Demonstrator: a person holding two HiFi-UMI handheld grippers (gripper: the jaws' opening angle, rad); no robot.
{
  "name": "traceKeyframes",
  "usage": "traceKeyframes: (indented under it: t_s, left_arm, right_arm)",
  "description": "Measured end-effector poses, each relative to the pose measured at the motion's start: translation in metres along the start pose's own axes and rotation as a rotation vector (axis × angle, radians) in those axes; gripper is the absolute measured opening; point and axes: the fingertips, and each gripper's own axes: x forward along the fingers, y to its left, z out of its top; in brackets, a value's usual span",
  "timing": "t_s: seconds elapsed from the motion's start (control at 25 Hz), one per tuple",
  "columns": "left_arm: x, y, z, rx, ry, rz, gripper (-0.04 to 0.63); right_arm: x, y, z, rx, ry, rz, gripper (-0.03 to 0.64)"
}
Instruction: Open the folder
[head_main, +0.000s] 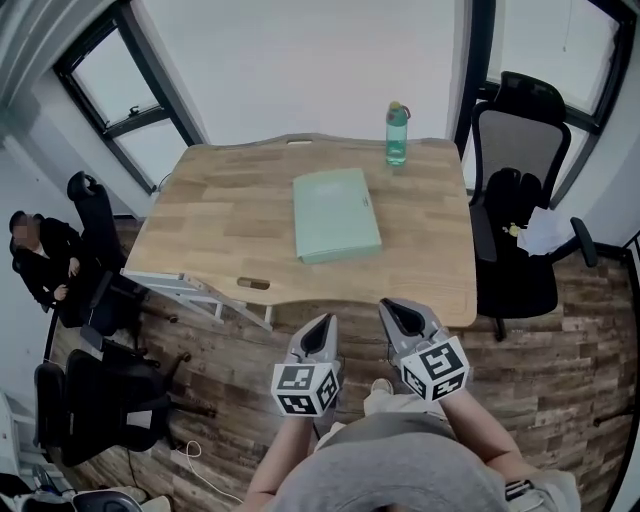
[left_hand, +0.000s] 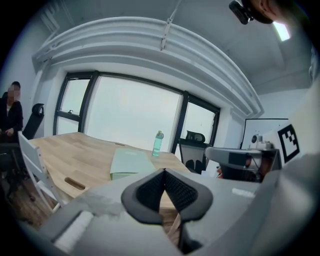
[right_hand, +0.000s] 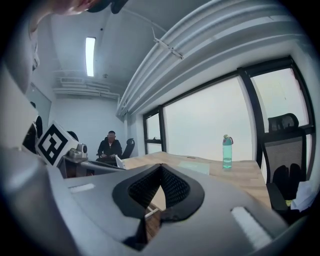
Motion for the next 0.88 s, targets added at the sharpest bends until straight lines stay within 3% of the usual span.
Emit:
traceKeyframes:
  t_s: [0.56, 0.88]
  left_arm:
    - [0.079, 0.019, 0.025, 0.005, -0.022, 0.054, 0.003]
    - [0.092, 0.029, 0.020, 0.007, 0.005, 0.082, 0.003]
  right_arm:
    - [0.061, -0.069, 0.013, -0.001, -0.018, 0.050, -0.002]
    - [0.077, -0.089, 0.007, 0.014, -0.003, 0.048, -0.002]
